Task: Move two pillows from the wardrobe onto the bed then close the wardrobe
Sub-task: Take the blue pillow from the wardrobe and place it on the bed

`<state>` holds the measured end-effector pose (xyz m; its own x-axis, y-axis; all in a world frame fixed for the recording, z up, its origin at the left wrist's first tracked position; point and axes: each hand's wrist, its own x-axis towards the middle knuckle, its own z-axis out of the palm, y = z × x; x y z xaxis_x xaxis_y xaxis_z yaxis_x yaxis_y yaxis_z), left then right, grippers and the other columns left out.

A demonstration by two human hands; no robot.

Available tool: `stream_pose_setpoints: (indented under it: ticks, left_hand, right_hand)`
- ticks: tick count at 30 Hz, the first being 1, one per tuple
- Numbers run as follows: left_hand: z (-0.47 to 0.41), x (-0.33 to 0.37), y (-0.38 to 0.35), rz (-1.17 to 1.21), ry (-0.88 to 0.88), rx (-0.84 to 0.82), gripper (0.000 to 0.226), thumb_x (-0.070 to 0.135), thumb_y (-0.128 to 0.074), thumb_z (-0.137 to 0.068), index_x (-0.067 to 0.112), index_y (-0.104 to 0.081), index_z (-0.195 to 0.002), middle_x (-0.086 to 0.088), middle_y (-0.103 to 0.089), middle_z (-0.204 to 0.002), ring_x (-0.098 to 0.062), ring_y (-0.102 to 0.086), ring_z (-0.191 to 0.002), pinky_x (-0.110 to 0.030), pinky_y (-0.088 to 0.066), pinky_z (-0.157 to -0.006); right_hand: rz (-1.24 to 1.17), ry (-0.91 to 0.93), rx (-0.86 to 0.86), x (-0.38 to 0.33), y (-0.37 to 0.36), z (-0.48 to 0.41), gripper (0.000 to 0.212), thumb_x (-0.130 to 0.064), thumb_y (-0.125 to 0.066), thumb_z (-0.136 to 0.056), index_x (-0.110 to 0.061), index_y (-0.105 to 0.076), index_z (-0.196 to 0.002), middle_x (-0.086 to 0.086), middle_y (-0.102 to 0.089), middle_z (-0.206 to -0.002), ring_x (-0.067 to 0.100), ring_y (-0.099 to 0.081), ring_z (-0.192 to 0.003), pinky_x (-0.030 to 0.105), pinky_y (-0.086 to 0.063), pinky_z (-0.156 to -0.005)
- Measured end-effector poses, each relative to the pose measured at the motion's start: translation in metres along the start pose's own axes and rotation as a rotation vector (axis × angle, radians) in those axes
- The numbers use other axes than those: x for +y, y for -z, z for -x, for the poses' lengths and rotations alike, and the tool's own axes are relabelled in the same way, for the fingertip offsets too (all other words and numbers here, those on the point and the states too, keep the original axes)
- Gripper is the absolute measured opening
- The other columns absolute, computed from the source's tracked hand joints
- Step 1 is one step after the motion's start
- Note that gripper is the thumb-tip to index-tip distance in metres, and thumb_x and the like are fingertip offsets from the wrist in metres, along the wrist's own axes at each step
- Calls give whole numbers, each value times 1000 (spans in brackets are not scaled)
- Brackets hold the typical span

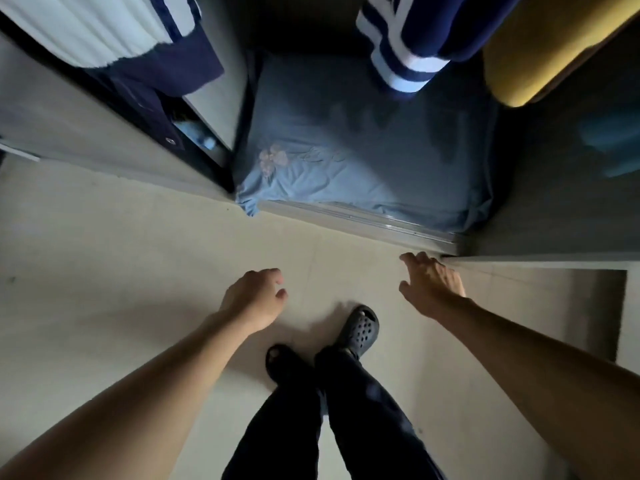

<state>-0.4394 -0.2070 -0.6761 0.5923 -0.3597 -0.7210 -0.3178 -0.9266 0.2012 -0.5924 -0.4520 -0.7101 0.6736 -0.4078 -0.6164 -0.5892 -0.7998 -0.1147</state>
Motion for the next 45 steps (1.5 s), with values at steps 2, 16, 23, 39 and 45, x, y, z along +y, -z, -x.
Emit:
stream_pose_setpoints:
  ticks: [2,16,23,39,45]
  left_hand:
    - [-44,-5,-8,-38,-34,24,29,32,-53,-88,22,-60,-115,-7,-67,-119,-30,-61,-106,-30,-47,-82]
    - [-325,4,-62,-306,-261,492,103,32,-83,-62,21,-20,-143,-20,-23,-148,-39,-25,-134,-53,-32,-104]
    - [-402,15,-89,-348,-207,620,128,38,-92,-43,23,-14,-144,-23,-22,-150,-45,-24,-136,-65,-27,-102]
    - [-347,2,-82,-240,-120,698,98,21,-87,-55,8,-28,-133,-27,-36,-135,-44,-35,-125,-62,-36,-100]
    - [-288,-25,-96,-371,-211,720,99,11,-74,-62,19,-18,-144,-29,-31,-142,-44,-37,-125,-58,-31,-98]
  right_hand:
    - [-4,-28,35,4,-15,-40,45,-25,-57,-83,-19,-46,-127,13,-55,-122,34,-57,-106,41,-49,-80]
    - [186,-54,429,63,-91,-272,108,-28,-82,-65,-21,-13,-147,16,-14,-156,36,-12,-143,54,-28,-107]
    - [249,-116,524,76,-115,-349,131,-50,-85,-53,-18,-1,-149,24,-7,-157,41,-8,-143,71,-14,-105]
    - [-61,-66,691,37,-115,-266,36,-14,-54,-75,-12,-52,-111,18,-59,-110,42,-54,-102,47,-46,-69]
    - [-208,-89,628,4,-154,-175,38,-9,-55,-67,-13,-53,-105,16,-59,-101,41,-54,-97,48,-47,-65]
